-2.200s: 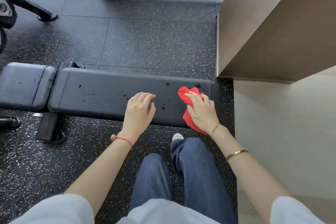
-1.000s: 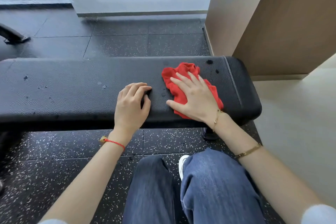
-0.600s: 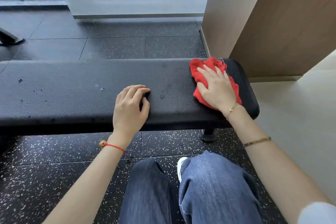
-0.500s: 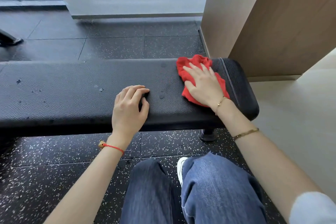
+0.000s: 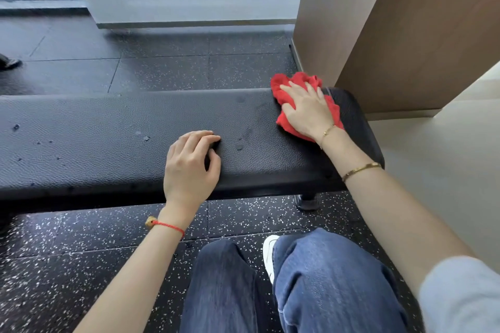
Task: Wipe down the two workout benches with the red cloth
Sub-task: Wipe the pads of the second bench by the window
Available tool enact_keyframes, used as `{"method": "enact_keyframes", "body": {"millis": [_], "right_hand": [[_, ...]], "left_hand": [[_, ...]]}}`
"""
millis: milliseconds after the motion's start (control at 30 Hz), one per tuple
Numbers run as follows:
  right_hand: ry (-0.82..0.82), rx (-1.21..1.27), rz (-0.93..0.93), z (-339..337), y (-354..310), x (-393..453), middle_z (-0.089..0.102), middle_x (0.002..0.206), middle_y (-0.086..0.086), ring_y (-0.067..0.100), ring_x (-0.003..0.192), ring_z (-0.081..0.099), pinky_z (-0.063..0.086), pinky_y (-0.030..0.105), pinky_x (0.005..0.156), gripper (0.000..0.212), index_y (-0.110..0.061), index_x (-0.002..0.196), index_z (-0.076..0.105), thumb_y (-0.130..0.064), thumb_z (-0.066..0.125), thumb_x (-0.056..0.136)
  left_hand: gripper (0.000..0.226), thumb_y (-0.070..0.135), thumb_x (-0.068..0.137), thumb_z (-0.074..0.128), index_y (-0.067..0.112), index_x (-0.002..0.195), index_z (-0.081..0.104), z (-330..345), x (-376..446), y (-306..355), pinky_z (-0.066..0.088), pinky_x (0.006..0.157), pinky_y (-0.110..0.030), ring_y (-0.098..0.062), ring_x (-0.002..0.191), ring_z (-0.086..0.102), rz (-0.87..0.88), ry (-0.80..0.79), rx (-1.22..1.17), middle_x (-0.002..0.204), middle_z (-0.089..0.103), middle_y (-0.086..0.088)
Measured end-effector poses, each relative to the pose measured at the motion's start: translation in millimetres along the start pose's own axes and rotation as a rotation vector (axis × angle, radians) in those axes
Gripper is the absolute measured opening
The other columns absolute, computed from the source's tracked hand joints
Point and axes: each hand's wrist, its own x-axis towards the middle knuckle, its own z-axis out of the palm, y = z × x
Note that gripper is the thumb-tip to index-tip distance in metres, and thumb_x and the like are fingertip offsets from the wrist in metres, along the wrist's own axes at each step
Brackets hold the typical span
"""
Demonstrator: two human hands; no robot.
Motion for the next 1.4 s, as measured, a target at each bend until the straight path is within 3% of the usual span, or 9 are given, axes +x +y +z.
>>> {"method": "enact_keyframes", "body": {"millis": [167,433,567,733,867,1000,1167,1233,1400], "right_hand": [[-0.029,0.023,-0.315,12,-20,-44,0.030,0.157,-0.011,0.021,0.148,0.017,0.003,0.040,0.122,0.054,-0.034,0.146,0.039,-0.031,0.047,0.093],[-0.050,-0.032,-0.162,10,-41,16,0.026,0.159,-0.009,0.024,0.149,0.015,0.001,0.043,0.122,0.052,-0.032,0.149,0.034,-0.032,0.042,0.097],[-0.097,-0.013,-0.373,24,-76,-12,0.025,0.159,-0.011,0.024,0.150,0.013,0.002,0.044,0.122,0.054,-0.033,0.149,0.034,-0.033,0.046,0.096],[-0.122,0.008,-0.573,19,-52,-81,0.027,0.158,-0.014,0.019,0.150,0.015,0.005,0.042,0.123,0.056,-0.034,0.148,0.036,-0.035,0.048,0.093],[-0.081,0.015,-0.422,9,-21,-69,0.030,0.157,-0.012,0.020,0.149,0.018,0.007,0.044,0.122,0.055,-0.035,0.146,0.038,-0.030,0.051,0.093],[-0.037,-0.028,-0.241,13,-39,-44,0.026,0.159,-0.010,0.023,0.149,0.014,0.002,0.043,0.122,0.053,-0.034,0.148,0.036,-0.033,0.047,0.096],[-0.094,-0.009,-0.530,19,-52,-98,0.027,0.158,-0.013,0.022,0.149,0.016,0.005,0.043,0.122,0.057,-0.035,0.148,0.035,-0.034,0.049,0.092],[-0.084,0.004,-0.539,15,-37,-113,0.029,0.157,-0.014,0.020,0.148,0.018,0.006,0.043,0.122,0.057,-0.036,0.147,0.037,-0.034,0.049,0.091],[-0.001,-0.031,-0.190,1,8,-73,0.028,0.158,-0.009,0.024,0.148,0.018,0.007,0.045,0.122,0.053,-0.033,0.147,0.037,-0.032,0.048,0.096]], "left_hand": [[0.025,0.015,0.090,0.055,0.016,0.111,0.069,-2,1,0,0.043,0.103,-0.039,-0.025,0.116,0.058,0.006,-0.020,-0.014,0.119,0.066,0.002],[0.023,0.005,0.089,0.059,0.009,0.110,0.069,-10,3,-10,0.039,0.109,-0.046,-0.028,0.124,0.053,0.013,-0.046,-0.087,0.119,0.067,-0.003],[0.025,0.005,0.087,0.057,0.009,0.109,0.068,-7,4,-6,0.039,0.108,-0.044,-0.029,0.119,0.056,-0.026,-0.028,-0.067,0.117,0.066,-0.003],[0.024,0.006,0.086,0.055,0.009,0.106,0.067,-5,4,-8,0.040,0.107,-0.043,-0.029,0.117,0.057,-0.014,-0.004,-0.075,0.116,0.067,-0.004],[0.023,0.006,0.087,0.054,0.009,0.106,0.067,-5,3,-7,0.041,0.106,-0.041,-0.028,0.116,0.057,-0.009,-0.002,-0.069,0.116,0.067,-0.003],[0.023,0.007,0.086,0.054,0.010,0.106,0.067,-4,2,-6,0.042,0.105,-0.040,-0.027,0.115,0.057,-0.012,0.012,-0.063,0.116,0.067,-0.003],[0.023,0.007,0.086,0.053,0.010,0.105,0.066,-4,2,-6,0.040,0.103,-0.037,-0.026,0.114,0.057,-0.014,0.006,-0.073,0.115,0.067,-0.003],[0.023,0.006,0.087,0.054,0.009,0.105,0.066,-4,2,-7,0.041,0.103,-0.038,-0.027,0.114,0.057,-0.014,0.002,-0.077,0.115,0.067,-0.003],[0.020,0.008,0.090,0.056,0.010,0.106,0.066,-6,2,-5,0.042,0.104,-0.038,-0.026,0.114,0.056,-0.022,-0.004,-0.083,0.115,0.066,-0.002]]}}
